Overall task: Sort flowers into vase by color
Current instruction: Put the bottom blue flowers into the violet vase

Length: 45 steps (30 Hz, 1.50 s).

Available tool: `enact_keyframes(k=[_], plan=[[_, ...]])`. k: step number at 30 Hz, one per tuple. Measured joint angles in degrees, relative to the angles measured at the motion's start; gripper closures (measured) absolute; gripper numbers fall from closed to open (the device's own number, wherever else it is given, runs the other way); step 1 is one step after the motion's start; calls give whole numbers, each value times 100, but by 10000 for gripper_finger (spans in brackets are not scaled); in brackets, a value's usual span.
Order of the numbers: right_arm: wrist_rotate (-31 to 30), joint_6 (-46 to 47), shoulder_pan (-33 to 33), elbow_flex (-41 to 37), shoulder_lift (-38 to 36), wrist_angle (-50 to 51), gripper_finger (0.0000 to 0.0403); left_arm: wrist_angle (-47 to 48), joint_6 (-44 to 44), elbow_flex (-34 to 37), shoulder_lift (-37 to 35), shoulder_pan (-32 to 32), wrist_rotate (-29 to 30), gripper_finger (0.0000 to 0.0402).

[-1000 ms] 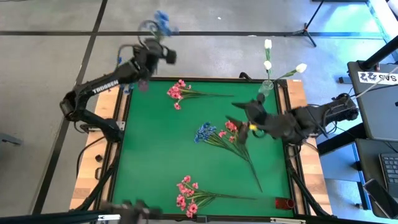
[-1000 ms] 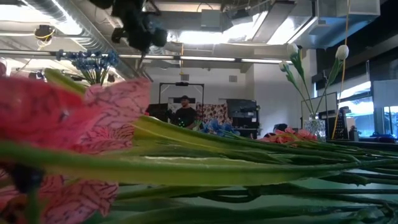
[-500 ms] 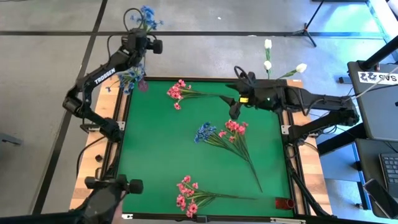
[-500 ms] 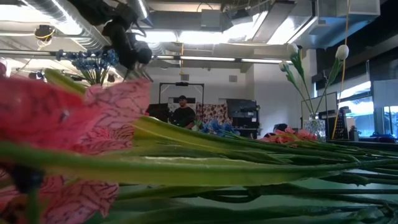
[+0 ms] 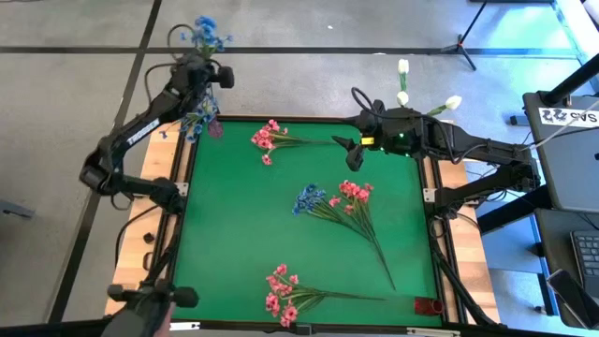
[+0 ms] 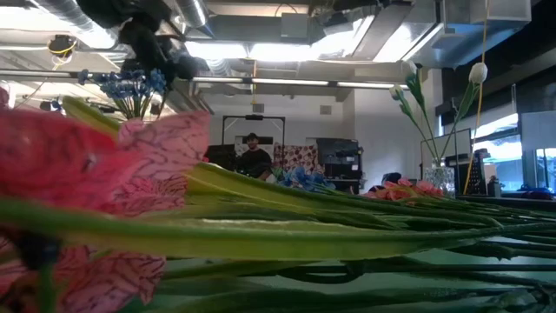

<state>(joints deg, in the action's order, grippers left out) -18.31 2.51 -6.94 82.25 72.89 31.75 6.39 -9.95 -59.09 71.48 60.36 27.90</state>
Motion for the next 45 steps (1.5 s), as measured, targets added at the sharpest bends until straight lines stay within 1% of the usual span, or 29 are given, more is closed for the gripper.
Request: enact_keyframes(k=[3,7,12,26,33,35,38,41,45], plan=[[6,-92,-68,-2,0,11,150,-287,133,262,-165,110,-102,390],[-8,-110,-70,-2,1,13,150,-159,149,444,-146,127,-161,390],[-4,-38,-59,-2,8,21,150,-281,144,712,-146,125,-147,390],[-4,28,-59,-4,13,65,150,-400,-168,1088,-144,125,-101,389],[-4,26,-59,-4,13,120,150,-302,-169,1115,-142,125,-109,388],[-5,24,-59,-4,13,123,150,-229,-184,1115,-142,125,-194,388],[-6,24,-59,-4,13,134,150,-163,-260,1115,-142,115,-278,381],[-6,21,-59,-4,13,142,150,-137,-395,1115,-142,107,-444,364],[-6,19,-59,-4,13,142,150,-176,-374,1115,-142,107,-462,344]])
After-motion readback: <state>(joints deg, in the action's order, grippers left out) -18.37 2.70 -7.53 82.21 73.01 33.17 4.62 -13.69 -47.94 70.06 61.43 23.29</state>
